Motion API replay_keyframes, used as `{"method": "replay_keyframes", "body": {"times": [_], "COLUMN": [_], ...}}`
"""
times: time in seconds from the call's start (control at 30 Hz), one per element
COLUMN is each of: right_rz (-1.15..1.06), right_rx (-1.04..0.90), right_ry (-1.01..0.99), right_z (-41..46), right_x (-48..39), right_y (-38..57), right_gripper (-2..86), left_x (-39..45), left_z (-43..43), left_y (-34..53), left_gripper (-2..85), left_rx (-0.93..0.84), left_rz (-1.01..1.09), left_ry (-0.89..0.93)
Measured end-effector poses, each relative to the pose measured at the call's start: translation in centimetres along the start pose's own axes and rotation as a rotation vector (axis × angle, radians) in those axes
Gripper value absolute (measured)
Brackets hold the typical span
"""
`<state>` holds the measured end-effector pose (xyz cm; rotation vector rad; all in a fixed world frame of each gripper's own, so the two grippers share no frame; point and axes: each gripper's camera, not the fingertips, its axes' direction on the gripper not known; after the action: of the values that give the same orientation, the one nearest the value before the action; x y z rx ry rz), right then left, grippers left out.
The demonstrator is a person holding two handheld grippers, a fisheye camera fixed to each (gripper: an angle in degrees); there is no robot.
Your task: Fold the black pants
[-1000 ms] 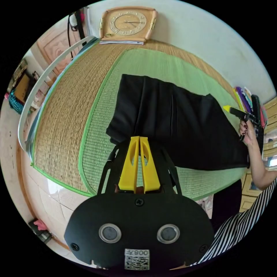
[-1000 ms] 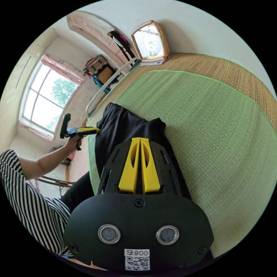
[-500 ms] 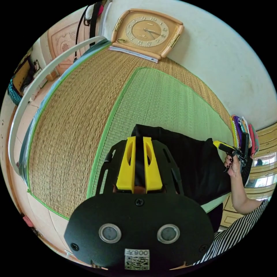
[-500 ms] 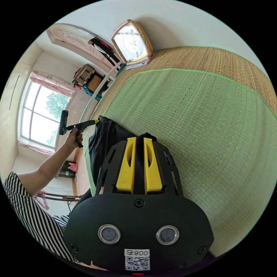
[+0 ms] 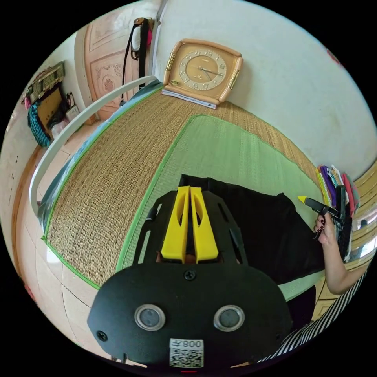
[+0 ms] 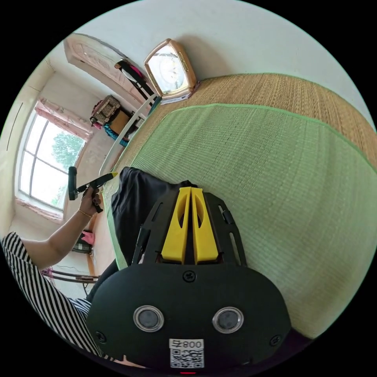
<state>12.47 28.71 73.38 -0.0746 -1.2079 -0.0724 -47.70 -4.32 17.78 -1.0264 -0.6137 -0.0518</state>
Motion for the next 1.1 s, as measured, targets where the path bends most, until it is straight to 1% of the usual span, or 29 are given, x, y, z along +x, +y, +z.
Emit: {"method": "replay_keyframes", "body": {"times": [0.07,0.17,0.2,0.23,0.27,0.4,0.47,0.53,0.57,0.6,0.63,0.7,0.73,0.77,0.83,0.87,0.9,1.0,1.1], "right_rz": [-0.028,0.015,0.031,0.039,0.026,0.07,0.094,0.087,0.065,0.041,0.03,0.008,0.009,0.009,-0.004,-0.026,-0.031,0.004,0.037], "right_rx": [0.005,-0.042,-0.092,-0.116,-0.105,-0.075,-0.056,-0.028,-0.017,-0.017,-0.02,-0.053,-0.068,-0.095,-0.081,-0.074,-0.067,-0.094,-0.006], "right_ry": [0.026,0.143,0.176,0.207,0.199,0.199,0.184,0.207,0.222,0.24,0.256,0.344,0.359,0.372,0.368,0.377,0.371,0.314,0.343], "right_z": [-1.1,-0.8,-0.1,0.3,0.2,-1.2,-1.7,-2.5,-3.1,-3.6,-3.7,-3.5,-3.3,-2.9,-2.9,-3.2,-3.6,-5.5,-9.1], "right_x": [-1.4,-2.1,-1.9,-1.7,-1.8,-2.6,-3.2,-4.4,-5.4,-6.4,-6.9,-8.2,-8.4,-8.7,-9.5,-10.0,-10.3,-10.6,-11.3], "right_y": [2.2,4.9,5.6,5.9,6.8,8.5,8.9,9.3,9.6,9.9,10.0,10.7,10.8,11.1,11.7,12.0,12.3,12.3,13.8], "right_gripper": [0.2,0.1,0.1,0.1,0.1,0.1,0.1,0.1,0.1,0.1,0.1,0.2,0.2,0.2,0.2,0.3,0.3,0.2,0.2], "left_x": [1.9,3.6,3.8,3.8,3.8,5.2,6.8,9.5,11.8,14.3,15.6,20.6,21.7,23.4,25.1,26.0,26.3,27.2,28.8], "left_z": [1.1,4.0,4.1,4.2,4.3,4.6,4.5,4.3,4.7,5.6,6.2,9.0,9.8,11.5,14.0,15.6,16.0,16.6,17.1], "left_y": [0.4,1.1,1.4,1.3,1.3,1.4,1.1,0.6,0.1,-0.4,-0.7,-1.9,-2.2,-2.9,-3.9,-4.4,-4.8,-5.0,-4.7], "left_gripper": [0.2,0.1,0.1,0.0,0.0,0.0,0.0,0.0,0.0,0.0,0.0,0.0,0.0,0.1,0.1,0.1,0.1,0.0,0.0], "left_rx": [-0.059,-0.192,-0.159,-0.164,-0.178,-0.184,-0.154,-0.085,-0.071,-0.077,-0.085,-0.129,-0.142,-0.173,-0.211,-0.265,-0.232,-0.227,-0.215], "left_rz": [0.087,0.147,0.155,0.137,0.099,0.083,0.097,0.166,0.237,0.317,0.36,0.511,0.537,0.553,0.55,0.555,0.536,0.507,0.531], "left_ry": [0.036,-0.057,-0.055,-0.049,-0.044,-0.09,-0.114,-0.037,0.055,0.132,0.159,0.212,0.219,0.211,0.182,0.161,0.191,0.218,0.243]}}
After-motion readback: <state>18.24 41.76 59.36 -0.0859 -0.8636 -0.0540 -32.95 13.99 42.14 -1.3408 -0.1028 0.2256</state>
